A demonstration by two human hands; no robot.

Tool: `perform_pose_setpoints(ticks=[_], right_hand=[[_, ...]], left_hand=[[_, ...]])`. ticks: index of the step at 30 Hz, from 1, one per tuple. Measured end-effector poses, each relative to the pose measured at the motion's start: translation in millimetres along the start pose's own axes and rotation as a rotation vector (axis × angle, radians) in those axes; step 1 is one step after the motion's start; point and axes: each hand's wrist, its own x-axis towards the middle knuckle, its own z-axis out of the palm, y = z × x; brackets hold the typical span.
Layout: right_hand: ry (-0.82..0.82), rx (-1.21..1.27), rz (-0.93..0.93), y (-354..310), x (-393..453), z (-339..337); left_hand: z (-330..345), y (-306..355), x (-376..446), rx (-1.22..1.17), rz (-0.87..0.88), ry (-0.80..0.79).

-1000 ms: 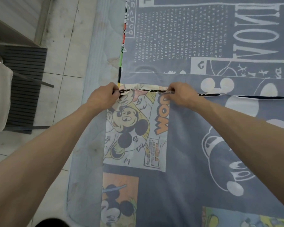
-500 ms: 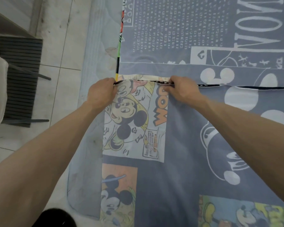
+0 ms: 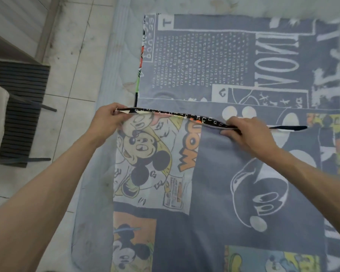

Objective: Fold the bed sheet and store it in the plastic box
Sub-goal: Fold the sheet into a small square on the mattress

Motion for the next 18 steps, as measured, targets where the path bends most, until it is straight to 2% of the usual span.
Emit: perform_pose_setpoints(ticks=[2,3,4,9,14,18], right_hand=[[-0.305,-0.041,0.149,23,8,-2],[-0.376,-0.063,0.208,32,13,-2],[-0.363,-0.061,0.239,39,21,-1],[-0.068,-0.004,0.250,61,46,-17],[0.061,0.015,0.210,77,55,-63],[0.222,-0.009,0.192,87,112,-109]], left_hand=[[4,3,9,0.113,-0.009,0.012],[8,5,15,0.138,-0.007,0.010],[12,6,21,0.145,0.002,0.025],[28,15,49,-0.033,0.056,0.188],[35,54,78,-0.218,0.103,0.196],[27,91,118,-0.282,0.157,0.220]])
